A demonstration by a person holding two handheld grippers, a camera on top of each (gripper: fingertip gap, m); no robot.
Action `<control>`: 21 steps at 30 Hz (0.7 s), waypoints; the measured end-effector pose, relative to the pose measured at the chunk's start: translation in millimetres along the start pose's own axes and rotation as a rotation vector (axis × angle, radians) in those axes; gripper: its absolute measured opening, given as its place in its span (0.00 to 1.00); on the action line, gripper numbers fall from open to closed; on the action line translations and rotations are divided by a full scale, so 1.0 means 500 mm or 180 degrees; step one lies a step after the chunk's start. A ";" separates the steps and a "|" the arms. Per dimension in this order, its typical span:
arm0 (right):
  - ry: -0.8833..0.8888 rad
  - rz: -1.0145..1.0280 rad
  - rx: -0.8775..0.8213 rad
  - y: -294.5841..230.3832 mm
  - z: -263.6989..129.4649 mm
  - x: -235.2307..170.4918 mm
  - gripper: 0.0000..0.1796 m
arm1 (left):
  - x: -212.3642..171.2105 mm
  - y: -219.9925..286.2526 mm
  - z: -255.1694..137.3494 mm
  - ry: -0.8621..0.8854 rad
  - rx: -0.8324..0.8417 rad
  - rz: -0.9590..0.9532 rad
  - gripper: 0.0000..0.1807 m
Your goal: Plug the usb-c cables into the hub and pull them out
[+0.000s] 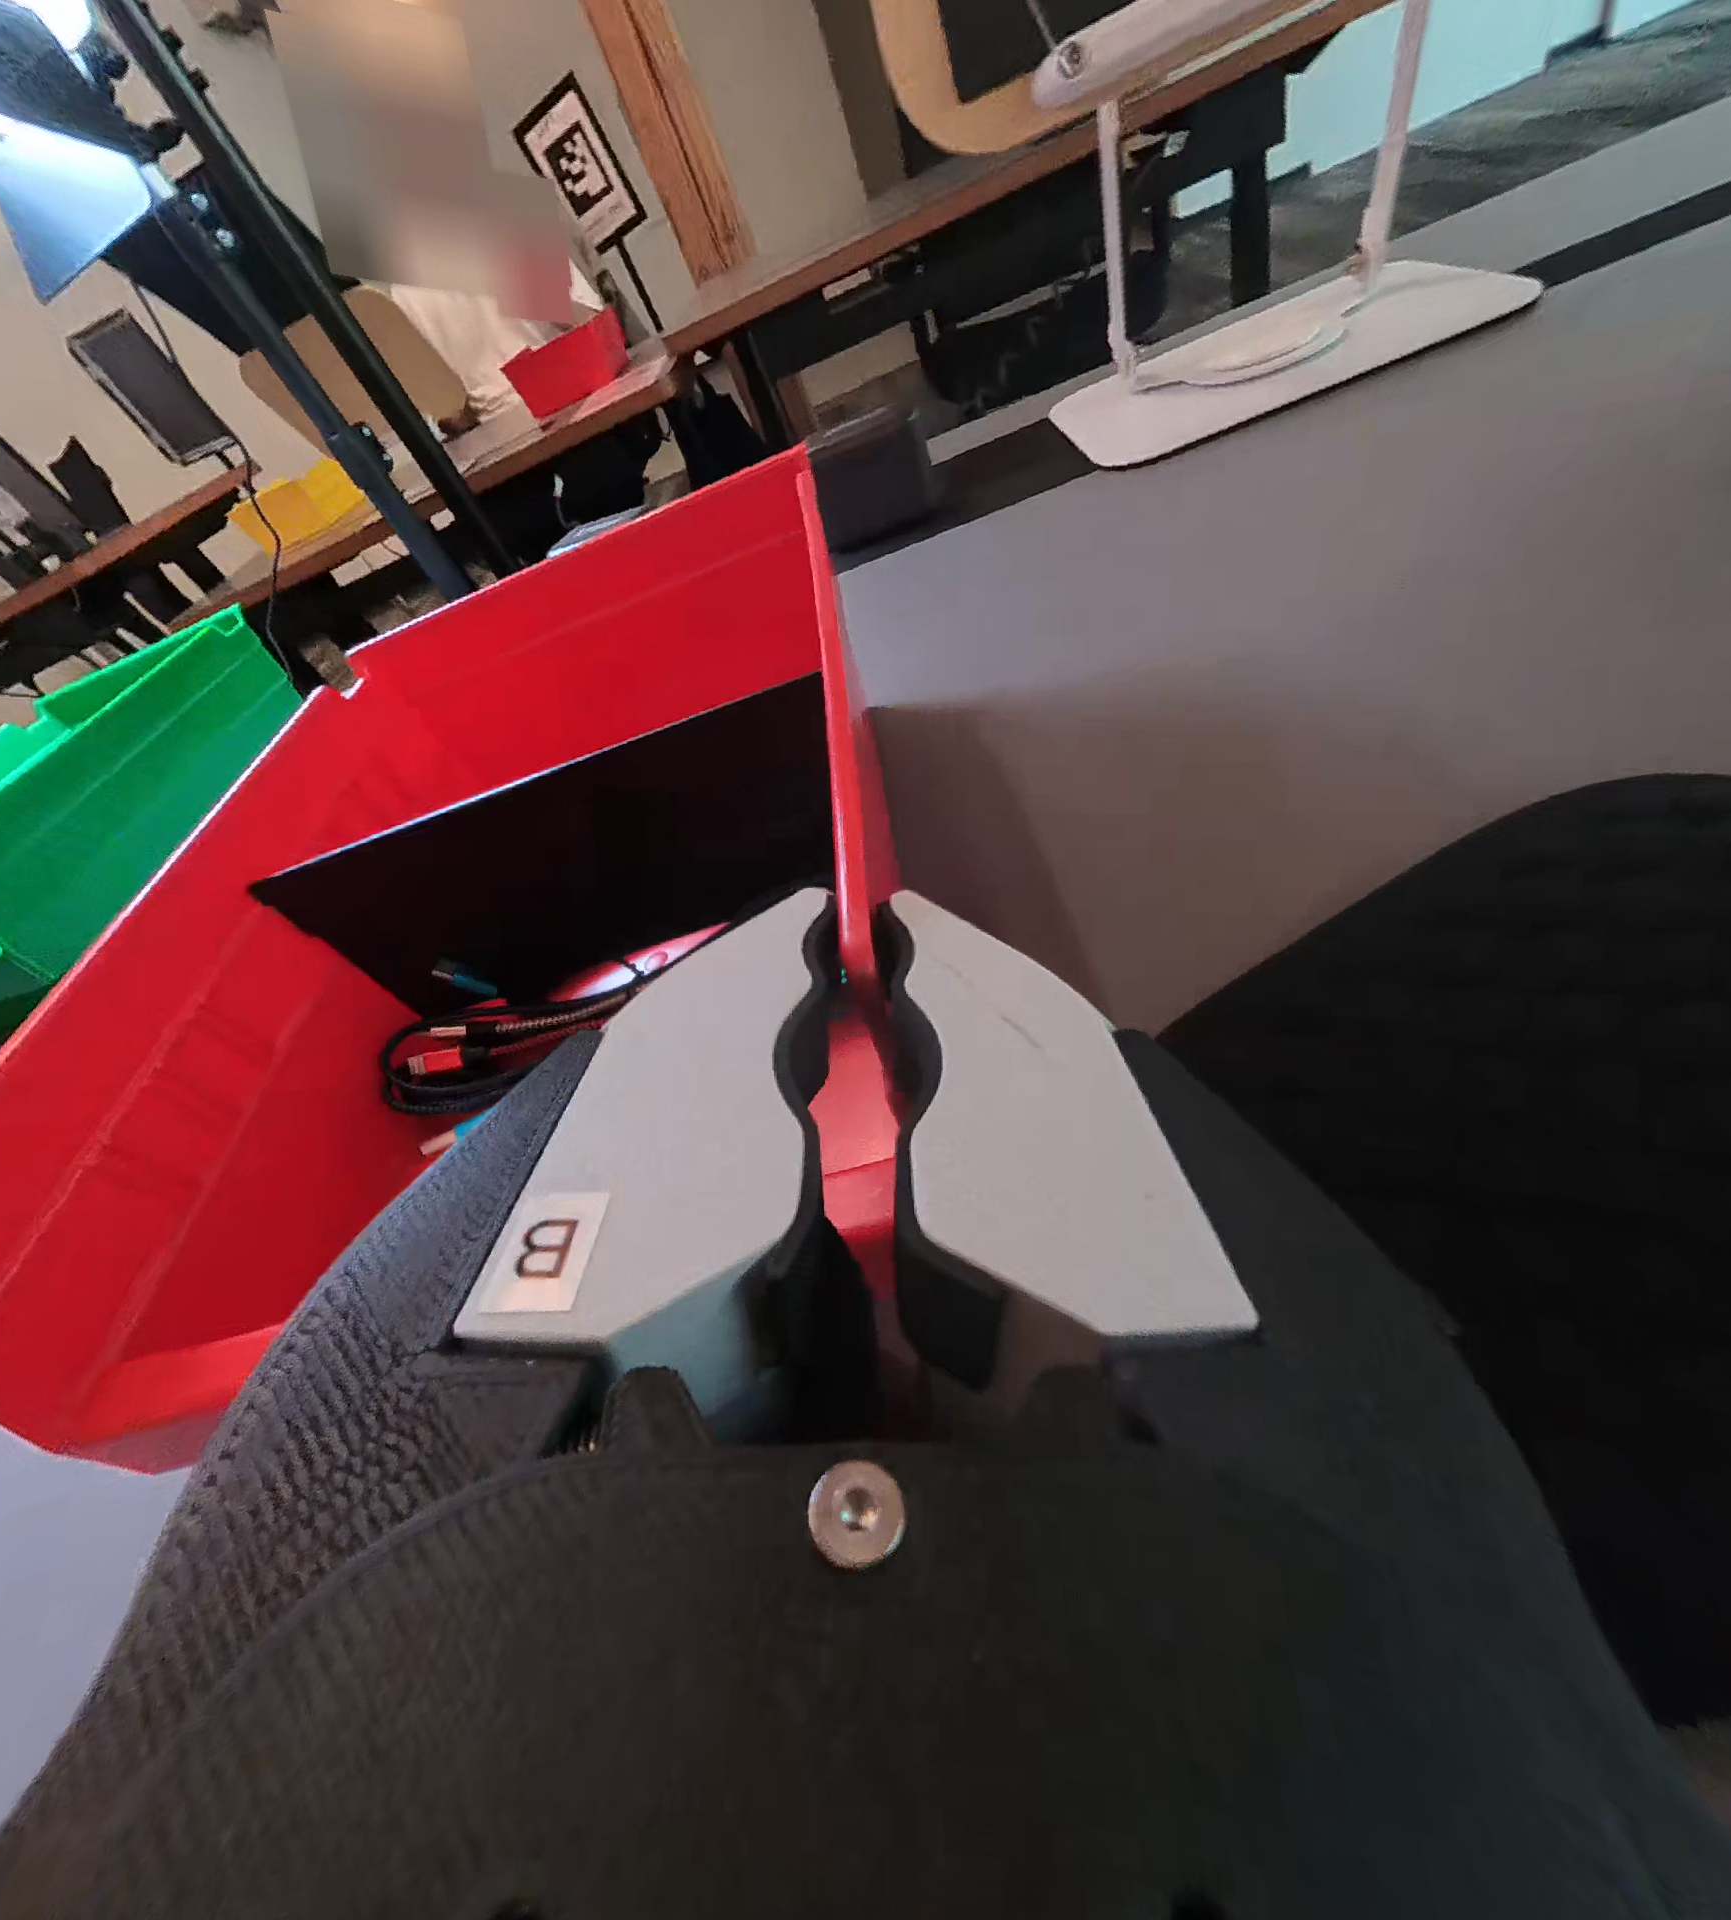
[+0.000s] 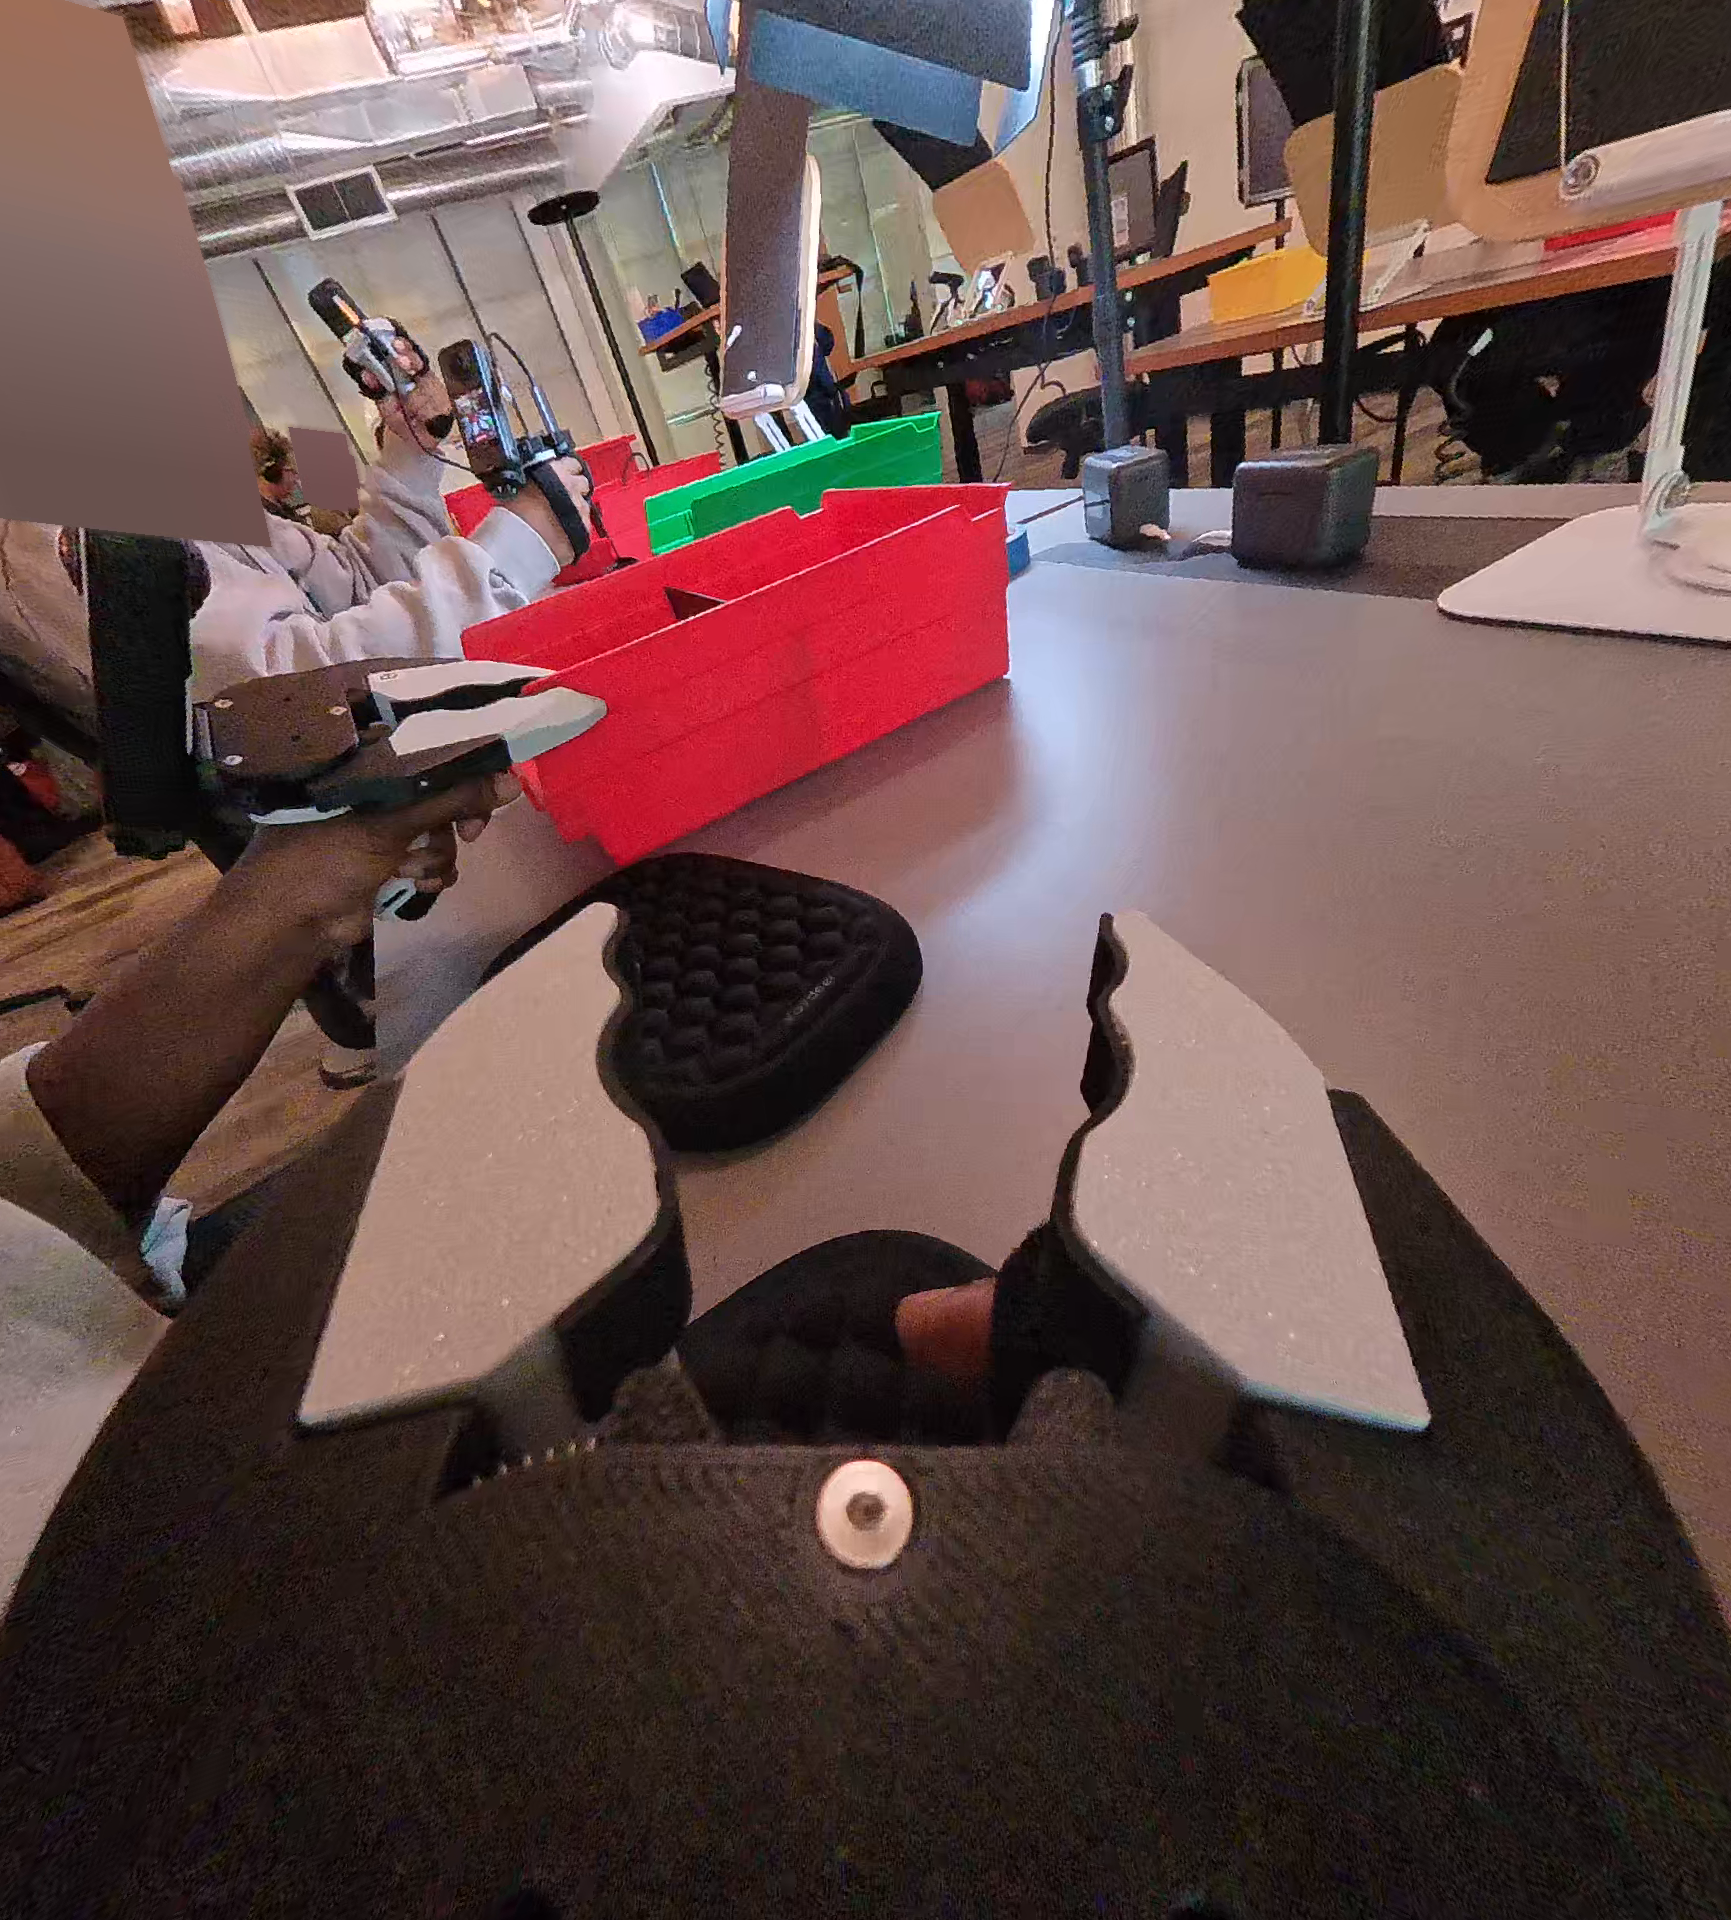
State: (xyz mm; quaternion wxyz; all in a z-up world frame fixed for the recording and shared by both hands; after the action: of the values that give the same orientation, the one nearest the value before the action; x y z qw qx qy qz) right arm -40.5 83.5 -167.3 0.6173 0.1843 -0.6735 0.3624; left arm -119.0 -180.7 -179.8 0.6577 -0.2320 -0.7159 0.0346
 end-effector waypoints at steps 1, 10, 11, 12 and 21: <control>-0.0013 -0.0010 0.0015 -0.001 0.000 -0.002 0.47 | 0.003 0.004 -0.002 -0.0012 -0.0051 0.0019 0.05; -0.0620 -0.0173 -0.0042 -0.006 0.021 -0.051 0.56 | 0.113 -0.083 -0.059 0.0427 -0.0512 -0.0407 0.68; -0.0668 -0.0189 -0.0048 -0.006 0.023 -0.055 0.55 | 0.108 -0.100 -0.060 0.0357 -0.0523 -0.0419 0.70; -0.0690 -0.0188 -0.0044 -0.006 0.023 -0.057 0.55 | 0.103 -0.114 -0.059 0.0326 -0.0529 -0.0410 0.70; -0.0418 0.0014 -0.0104 0.007 0.005 -0.033 0.48 | 0.126 -0.200 -0.024 0.0326 -0.0618 0.0409 0.01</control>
State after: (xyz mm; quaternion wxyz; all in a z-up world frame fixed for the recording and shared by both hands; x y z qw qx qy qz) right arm -41.8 81.1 -184.2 0.5739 0.1961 -0.7188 0.3399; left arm -138.0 -249.1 -84.6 0.6642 -0.3414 -0.6650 -0.0047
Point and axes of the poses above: each gripper's, where its closed fingertips meet, z out along the fingers, x out of its top, y = z × x across the jaws, the point moved 1 cm from there along -z, back along the fingers, and after that the axes turned 5 degrees about y, right-handed, at the moved point
